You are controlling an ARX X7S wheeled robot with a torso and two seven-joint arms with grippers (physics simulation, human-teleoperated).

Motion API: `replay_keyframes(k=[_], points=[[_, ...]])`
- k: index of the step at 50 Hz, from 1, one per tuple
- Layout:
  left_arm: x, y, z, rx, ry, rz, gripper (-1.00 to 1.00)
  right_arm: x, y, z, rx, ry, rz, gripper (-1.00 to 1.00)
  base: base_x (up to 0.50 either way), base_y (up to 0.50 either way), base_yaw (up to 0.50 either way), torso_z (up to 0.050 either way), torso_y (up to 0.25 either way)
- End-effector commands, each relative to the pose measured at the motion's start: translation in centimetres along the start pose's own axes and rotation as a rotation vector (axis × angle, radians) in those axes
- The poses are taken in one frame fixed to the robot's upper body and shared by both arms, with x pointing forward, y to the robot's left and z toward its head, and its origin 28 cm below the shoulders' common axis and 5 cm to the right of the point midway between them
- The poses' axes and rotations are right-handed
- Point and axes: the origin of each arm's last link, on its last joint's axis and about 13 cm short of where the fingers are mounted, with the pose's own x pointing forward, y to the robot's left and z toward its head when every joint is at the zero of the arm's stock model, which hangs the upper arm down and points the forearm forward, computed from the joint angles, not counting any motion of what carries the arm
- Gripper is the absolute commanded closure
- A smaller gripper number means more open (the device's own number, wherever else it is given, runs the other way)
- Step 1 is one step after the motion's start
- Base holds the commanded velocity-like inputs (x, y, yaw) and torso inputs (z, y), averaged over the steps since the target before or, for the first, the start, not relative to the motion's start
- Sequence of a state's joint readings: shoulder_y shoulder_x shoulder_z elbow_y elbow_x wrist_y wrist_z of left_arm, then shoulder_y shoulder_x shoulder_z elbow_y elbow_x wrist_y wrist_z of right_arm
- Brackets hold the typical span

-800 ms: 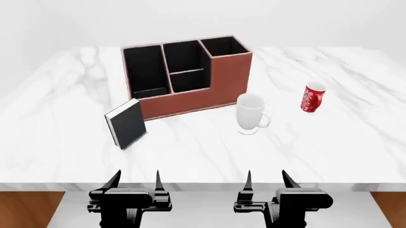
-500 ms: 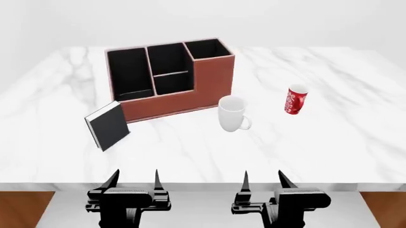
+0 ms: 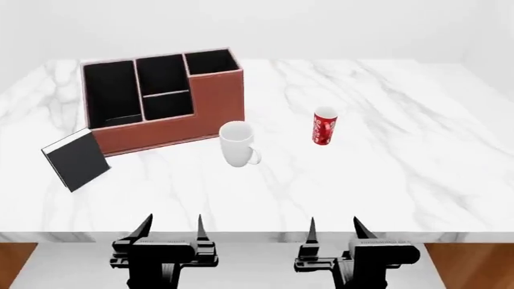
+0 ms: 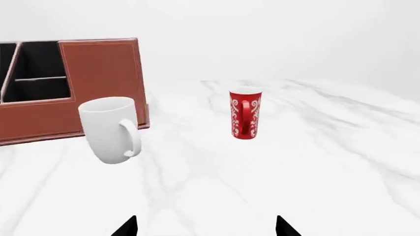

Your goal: Pick up the red mug and place it to the right of the caddy.

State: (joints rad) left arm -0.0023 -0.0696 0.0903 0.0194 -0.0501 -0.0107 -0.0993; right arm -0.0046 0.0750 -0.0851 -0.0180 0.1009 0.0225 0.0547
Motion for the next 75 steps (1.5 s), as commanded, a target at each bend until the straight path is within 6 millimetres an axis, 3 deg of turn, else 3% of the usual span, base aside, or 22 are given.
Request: replay_keyframes(k=[1,2,3,4,5,6,10,29,75], points=[[1.0,-0.2,5.9,0.003,-0.045,-0.023,-1.0,0.5,0.3,2.8,0.027,0.004,0.016,-1.0,0.0,0.0,0.0,0.0,0.0],[2.2,0.0,10.5,-0.016,-0.155,-0.031,-1.0,1.3,0.1,5.5,0.045,-0.017,0.016,-1.0,0.0,0.0,0.0,0.0,0.0],[2.2,0.1,12.4,-0.001,-0.15,-0.036,-1.0,1.5,0.0,6.3,0.051,-0.002,0.018,-1.0,0.0,0.0,0.0,0.0,0.0],[3.0,0.3,16.4,0.002,-0.239,-0.054,-1.0,2.2,-0.1,8.6,0.045,-0.014,0.017,-1.0,0.0,0.0,0.0,0.0,0.0],[3.3,0.4,17.3,0.043,-0.193,-0.051,-1.0,2.5,-0.2,9.3,0.042,-0.017,0.018,-1.0,0.0,0.0,0.0,0.0,0.0],[4.2,0.4,19.7,0.041,-0.202,-0.066,-1.0,3.3,-0.4,10.7,0.03,-0.029,0.008,-1.0,0.0,0.0,0.0,0.0,0.0],[5.7,0.5,22.2,0.043,-0.192,-0.067,-1.0,4.6,-1.0,12.2,0.033,-0.063,-0.026,-1.0,0.0,0.0,0.0,0.0,0.0],[6.4,0.5,20.6,0.05,-0.165,-0.062,-1.0,5.2,-1.3,11.3,0.044,-0.048,-0.055,-1.0,0.32,0.0,0.0,0.0,0.0],[6.6,0.9,20.6,0.054,-0.193,-0.036,-1.0,5.5,-1.1,10.6,0.059,-0.028,-0.034,-1.0,0.5,0.0,0.0,0.0,0.001]])
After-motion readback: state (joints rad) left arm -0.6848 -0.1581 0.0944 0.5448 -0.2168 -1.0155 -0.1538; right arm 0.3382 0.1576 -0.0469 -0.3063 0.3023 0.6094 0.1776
